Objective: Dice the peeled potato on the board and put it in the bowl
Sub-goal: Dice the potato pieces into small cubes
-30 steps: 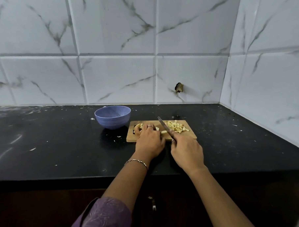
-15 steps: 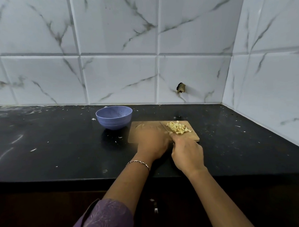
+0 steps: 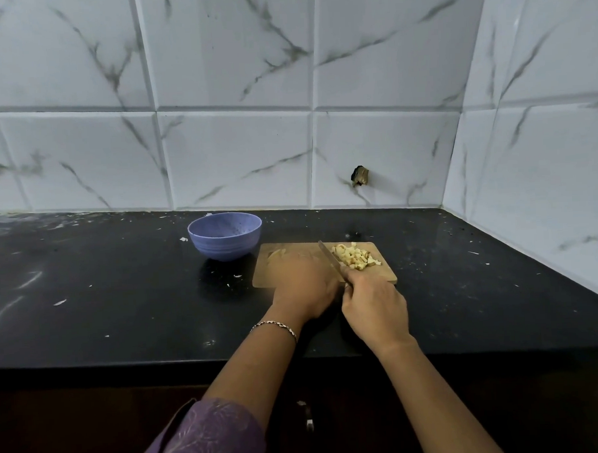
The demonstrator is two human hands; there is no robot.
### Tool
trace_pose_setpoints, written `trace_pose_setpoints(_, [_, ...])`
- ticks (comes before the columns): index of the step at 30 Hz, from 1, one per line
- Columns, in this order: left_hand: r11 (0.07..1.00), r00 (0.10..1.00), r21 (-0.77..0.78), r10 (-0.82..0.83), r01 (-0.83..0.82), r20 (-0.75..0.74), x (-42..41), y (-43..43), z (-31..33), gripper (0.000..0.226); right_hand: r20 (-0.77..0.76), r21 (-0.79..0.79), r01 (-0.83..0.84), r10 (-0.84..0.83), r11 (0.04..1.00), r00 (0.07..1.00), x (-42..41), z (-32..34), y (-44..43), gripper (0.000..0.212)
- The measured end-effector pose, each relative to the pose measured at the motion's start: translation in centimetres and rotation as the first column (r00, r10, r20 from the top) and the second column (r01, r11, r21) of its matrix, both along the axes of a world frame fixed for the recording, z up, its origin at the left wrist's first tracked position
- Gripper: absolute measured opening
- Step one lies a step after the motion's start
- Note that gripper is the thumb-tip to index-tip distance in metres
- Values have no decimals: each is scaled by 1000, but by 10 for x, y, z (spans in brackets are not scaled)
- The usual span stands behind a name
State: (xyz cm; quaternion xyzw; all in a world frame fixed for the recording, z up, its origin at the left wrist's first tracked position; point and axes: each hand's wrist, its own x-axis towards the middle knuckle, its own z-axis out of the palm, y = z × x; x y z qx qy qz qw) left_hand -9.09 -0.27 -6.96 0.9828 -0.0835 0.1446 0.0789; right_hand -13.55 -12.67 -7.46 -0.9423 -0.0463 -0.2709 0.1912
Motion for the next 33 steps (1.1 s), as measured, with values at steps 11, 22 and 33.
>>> trace_pose_setpoints(11, [999,1000,39,-5,5,-5,0,-1,0,47,16,-95,51,-50,994,999,2,0,2,41])
trace_pose_setpoints(22, [984,999,-174,-26,34,44,9,-3,3,42,-11,101,50,-49,994,999,2,6,-2,40])
trace_pose_setpoints(33, [956,989,-281,113,-81,99,12,3,4,37,68,-63,127,-122,990,990,5,-3,-2,51])
